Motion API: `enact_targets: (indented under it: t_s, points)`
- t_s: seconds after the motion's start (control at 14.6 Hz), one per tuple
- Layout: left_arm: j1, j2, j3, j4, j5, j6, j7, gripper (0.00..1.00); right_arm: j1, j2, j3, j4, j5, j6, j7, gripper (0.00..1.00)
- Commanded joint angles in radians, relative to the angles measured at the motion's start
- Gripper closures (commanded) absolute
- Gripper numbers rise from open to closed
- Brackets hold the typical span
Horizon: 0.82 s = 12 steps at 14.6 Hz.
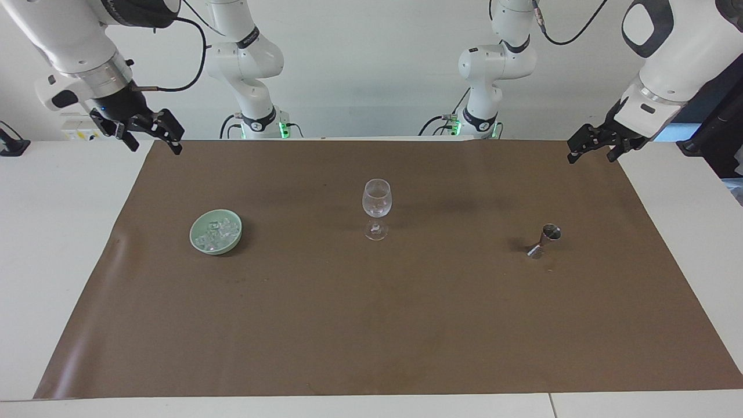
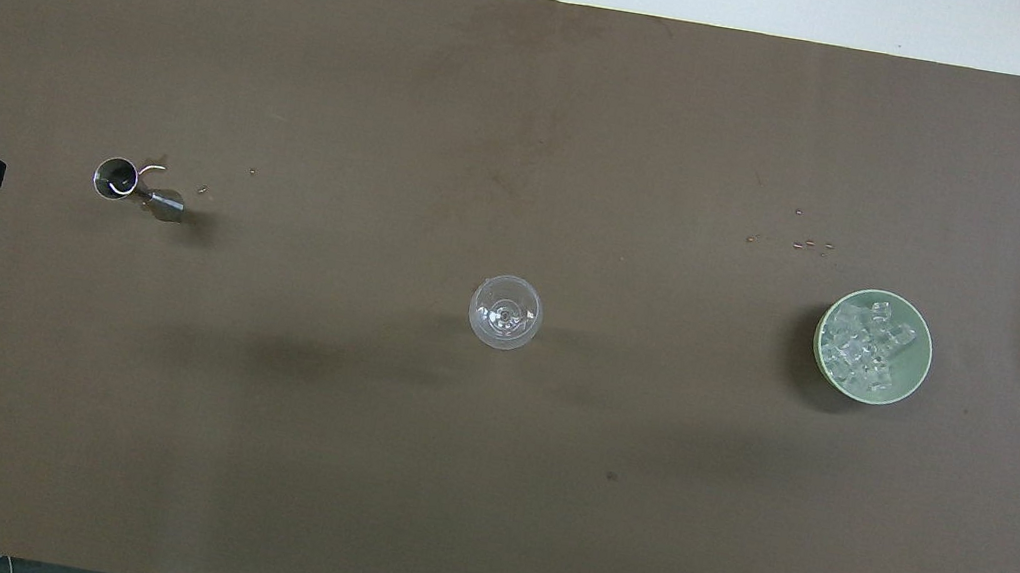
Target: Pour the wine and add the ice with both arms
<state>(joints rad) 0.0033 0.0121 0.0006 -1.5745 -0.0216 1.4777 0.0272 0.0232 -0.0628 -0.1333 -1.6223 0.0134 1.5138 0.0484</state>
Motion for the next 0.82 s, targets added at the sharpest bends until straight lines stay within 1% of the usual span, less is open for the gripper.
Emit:
enact_targets:
  t_s: [0.0, 0.75]
  points:
    - [-0.014, -0.006, 0.015, -0.007, 0.015, -0.008, 0.007, 0.0, -0.005, -0.002, -0.002, -0.001, -0.01, 0.005, -0.032, 0.0]
    - [-0.014, -0.006, 0.015, -0.007, 0.015, -0.008, 0.007, 0.0, -0.002, -0.006, 0.0, -0.011, -0.003, -0.003, -0.022, 0.0]
